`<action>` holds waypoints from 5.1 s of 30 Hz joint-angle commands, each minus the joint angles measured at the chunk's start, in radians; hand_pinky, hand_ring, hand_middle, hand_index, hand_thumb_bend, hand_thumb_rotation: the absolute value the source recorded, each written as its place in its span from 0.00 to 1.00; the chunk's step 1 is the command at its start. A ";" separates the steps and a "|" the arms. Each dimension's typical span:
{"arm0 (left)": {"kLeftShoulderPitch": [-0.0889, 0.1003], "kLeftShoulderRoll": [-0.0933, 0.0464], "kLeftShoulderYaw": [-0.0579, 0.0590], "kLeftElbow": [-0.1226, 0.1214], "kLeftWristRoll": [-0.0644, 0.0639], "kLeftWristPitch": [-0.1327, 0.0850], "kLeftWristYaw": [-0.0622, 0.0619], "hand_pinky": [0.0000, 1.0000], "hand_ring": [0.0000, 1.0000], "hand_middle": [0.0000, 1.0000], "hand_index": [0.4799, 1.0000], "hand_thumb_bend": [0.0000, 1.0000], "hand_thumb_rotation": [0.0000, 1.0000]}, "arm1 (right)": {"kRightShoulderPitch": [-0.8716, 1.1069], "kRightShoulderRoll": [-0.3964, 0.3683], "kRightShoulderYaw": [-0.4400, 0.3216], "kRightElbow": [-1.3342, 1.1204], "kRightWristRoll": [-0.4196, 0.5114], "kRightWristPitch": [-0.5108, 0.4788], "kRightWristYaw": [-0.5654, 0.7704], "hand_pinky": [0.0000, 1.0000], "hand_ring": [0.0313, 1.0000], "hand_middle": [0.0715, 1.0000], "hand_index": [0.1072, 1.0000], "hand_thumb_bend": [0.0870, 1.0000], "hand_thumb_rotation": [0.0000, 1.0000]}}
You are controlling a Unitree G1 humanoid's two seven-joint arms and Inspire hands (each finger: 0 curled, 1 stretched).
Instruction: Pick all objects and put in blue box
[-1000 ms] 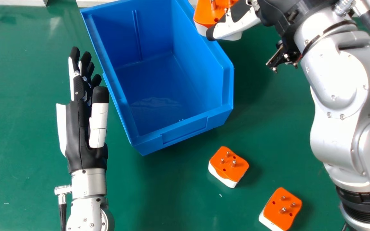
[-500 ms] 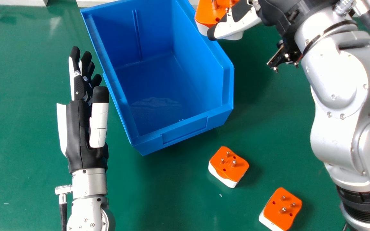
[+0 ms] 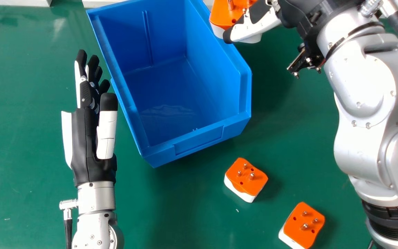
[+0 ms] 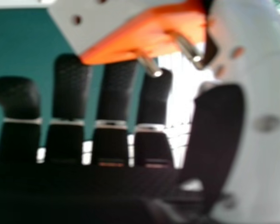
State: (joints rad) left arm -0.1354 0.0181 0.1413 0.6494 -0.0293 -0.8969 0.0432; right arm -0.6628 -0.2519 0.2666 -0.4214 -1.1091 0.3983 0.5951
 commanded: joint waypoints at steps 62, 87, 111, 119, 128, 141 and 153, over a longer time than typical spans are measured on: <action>-0.019 -0.007 -0.007 0.009 0.022 -0.033 -0.005 0.95 0.98 0.98 0.98 0.93 0.93 | -0.037 -0.114 -0.162 0.165 0.129 -0.009 -0.072 0.17 0.31 0.41 0.47 0.46 0.00; -0.018 -0.008 -0.007 0.018 0.017 -0.042 -0.007 0.95 0.98 0.98 0.98 0.94 0.93 | -0.032 -0.192 -0.122 0.160 0.147 0.060 -0.082 0.23 0.33 0.42 0.48 0.47 0.00; -0.003 -0.005 -0.002 -0.002 0.017 -0.036 -0.011 0.95 0.98 0.98 0.98 0.94 0.92 | -0.291 0.133 0.127 0.406 0.116 0.126 -0.195 0.27 0.39 0.46 0.43 0.47 0.00; -0.005 -0.009 -0.001 0.001 0.017 -0.039 -0.008 0.95 0.98 0.98 0.98 0.94 0.92 | -0.305 0.203 0.147 0.528 0.161 0.104 -0.283 0.23 0.32 0.43 0.43 0.47 0.00; -0.004 -0.011 -0.004 -0.005 0.026 -0.044 -0.003 0.95 0.98 0.98 0.98 0.94 0.92 | -0.278 0.243 0.193 0.732 0.237 -0.009 -0.440 0.17 0.23 0.43 0.43 0.48 0.00; -0.012 -0.011 -0.010 0.001 0.036 -0.041 0.007 0.95 0.98 0.98 0.97 0.95 0.93 | -0.278 0.230 0.269 0.945 0.303 -0.138 -0.444 0.22 0.29 0.41 0.46 0.48 0.00; -0.010 -0.012 -0.013 -0.009 0.059 -0.036 0.031 0.95 0.98 0.98 0.98 0.95 0.93 | -0.295 0.246 0.306 1.143 0.328 -0.221 -0.491 0.24 0.33 0.42 0.48 0.47 0.00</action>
State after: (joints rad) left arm -0.1406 0.0081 0.1383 0.6607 0.0197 -0.9210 0.0691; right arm -0.9126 -0.0119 0.5788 0.7193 -0.7874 0.1993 0.1363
